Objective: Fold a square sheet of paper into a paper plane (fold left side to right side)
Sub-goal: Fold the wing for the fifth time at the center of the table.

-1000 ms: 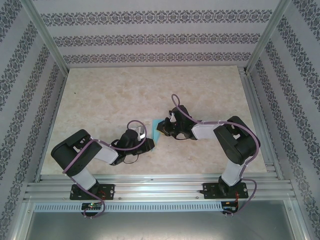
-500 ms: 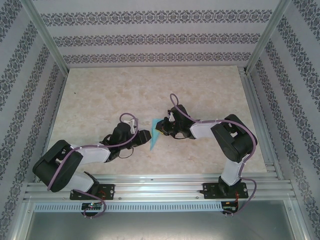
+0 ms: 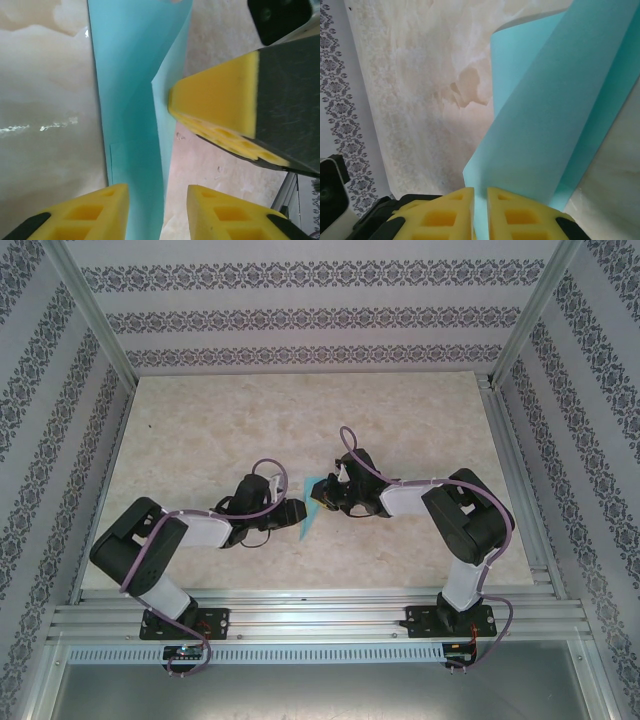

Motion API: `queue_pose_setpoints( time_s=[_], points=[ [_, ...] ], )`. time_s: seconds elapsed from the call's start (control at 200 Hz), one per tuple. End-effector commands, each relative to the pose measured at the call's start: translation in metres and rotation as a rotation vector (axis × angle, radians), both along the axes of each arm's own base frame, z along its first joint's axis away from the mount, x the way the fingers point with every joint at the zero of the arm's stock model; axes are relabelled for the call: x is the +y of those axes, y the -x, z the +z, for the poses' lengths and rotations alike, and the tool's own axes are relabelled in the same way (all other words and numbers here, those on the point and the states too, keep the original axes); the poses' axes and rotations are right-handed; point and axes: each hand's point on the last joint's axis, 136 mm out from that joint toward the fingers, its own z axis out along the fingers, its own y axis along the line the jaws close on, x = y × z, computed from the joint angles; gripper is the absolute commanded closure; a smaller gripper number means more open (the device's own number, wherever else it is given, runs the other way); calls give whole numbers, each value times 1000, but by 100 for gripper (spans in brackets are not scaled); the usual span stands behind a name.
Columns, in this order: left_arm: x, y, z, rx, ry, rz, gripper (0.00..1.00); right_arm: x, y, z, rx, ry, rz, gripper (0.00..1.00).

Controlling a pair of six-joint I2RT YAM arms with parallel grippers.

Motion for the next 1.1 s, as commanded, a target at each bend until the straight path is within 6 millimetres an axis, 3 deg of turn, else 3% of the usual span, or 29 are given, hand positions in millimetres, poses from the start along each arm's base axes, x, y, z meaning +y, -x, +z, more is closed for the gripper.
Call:
queue_pose_setpoints(
  time_s=[0.0, 0.27, 0.55, 0.854, 1.094],
  points=[
    [-8, -12, 9, -35, 31, -30, 67, 10, -2, 3, -14, -10, 19, 84],
    [-15, -23, 3, -24, 48, -28, 78, 11, -1, 2, -8, -8, 21, 84],
    [-4, -25, -7, -4, 26, 12, 94, 10, -3, 7, -23, -9, 25, 82],
    [5, -26, -13, 12, 41, 31, 98, -7, -7, 16, -56, 39, 7, 76],
    [10, -29, -16, 22, 58, 42, 99, -29, -15, 13, -60, 78, -47, 79]
  ],
)
